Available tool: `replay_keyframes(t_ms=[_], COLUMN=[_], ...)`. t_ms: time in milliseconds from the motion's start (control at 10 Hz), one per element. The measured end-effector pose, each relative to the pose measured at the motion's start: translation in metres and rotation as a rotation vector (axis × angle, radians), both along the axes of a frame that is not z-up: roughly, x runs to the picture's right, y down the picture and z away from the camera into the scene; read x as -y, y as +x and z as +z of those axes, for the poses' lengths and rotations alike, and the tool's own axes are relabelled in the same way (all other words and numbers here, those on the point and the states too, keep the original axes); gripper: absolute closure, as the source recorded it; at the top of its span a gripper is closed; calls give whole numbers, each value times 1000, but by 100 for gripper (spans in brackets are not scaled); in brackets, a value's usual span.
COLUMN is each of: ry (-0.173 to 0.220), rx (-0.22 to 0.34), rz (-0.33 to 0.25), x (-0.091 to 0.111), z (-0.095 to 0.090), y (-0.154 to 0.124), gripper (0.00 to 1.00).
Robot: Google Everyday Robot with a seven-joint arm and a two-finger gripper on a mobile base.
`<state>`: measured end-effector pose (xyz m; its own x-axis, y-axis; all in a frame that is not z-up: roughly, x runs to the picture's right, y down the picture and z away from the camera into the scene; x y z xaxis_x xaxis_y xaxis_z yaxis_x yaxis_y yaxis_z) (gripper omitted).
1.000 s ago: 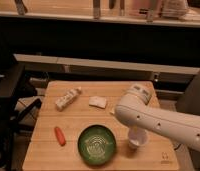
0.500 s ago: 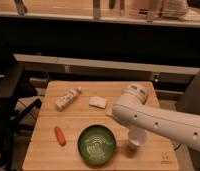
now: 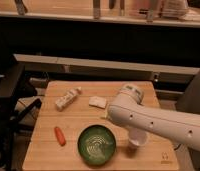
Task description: Drag the ceramic bowl in a circle
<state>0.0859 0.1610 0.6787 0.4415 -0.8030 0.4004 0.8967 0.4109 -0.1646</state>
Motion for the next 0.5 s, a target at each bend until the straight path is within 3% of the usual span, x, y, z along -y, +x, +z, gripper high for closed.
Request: replay_keyframes(t_ms=[500], ry=[-17], rx=[73], rz=[-73], x=[-16], z=[4], y=[-20], gripper=[20])
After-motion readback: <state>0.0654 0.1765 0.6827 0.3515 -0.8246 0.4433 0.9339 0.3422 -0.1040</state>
